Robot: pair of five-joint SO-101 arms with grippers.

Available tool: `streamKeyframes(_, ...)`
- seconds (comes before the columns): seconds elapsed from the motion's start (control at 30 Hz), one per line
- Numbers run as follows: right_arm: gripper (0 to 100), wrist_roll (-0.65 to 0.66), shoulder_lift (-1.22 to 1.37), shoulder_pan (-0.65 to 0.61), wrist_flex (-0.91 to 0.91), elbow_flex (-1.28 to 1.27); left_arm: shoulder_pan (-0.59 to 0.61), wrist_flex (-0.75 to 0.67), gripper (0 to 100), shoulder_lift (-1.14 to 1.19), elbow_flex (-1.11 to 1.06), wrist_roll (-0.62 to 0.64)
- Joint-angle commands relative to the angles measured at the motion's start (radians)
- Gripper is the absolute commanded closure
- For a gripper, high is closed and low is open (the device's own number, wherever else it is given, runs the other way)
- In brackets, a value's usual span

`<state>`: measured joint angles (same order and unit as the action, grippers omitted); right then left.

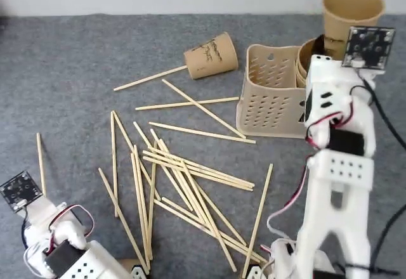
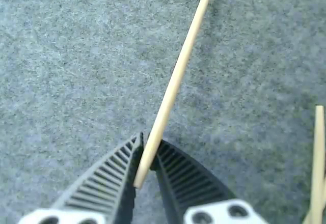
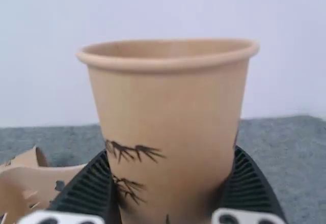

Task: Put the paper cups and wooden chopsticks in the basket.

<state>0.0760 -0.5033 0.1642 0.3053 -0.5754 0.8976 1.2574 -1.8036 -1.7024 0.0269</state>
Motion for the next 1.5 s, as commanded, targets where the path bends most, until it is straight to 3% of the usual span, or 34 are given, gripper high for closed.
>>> streamKeyframes(0.0, 83.2, -0.011, 0.07, 0.015, -0.033, 0.043, 0.003, 0.005, 99, -0.015, 0.019, -0.002)
streamKeyframes(0.23, 66.0, -0.012, 0.107, -0.013, -0.041, 0.014, 0.003, 0.005, 99, -0.015, 0.019, -0.002)
streamKeyframes(0.53, 65.8, -0.034, 0.035, -0.027, -0.021, 0.011, 0.003, 0.005, 99, -0.015, 0.019, -0.002)
streamKeyframes(0.93, 65.9, -0.074, -0.331, -0.077, 0.196, 0.008, 0.003, 0.005, 99, -0.015, 0.019, -0.002)
streamKeyframes(1.47, 65.6, -0.068, -0.004, -0.044, -0.243, -0.089, 0.003, 0.005, 99, -0.015, 0.019, -0.002)
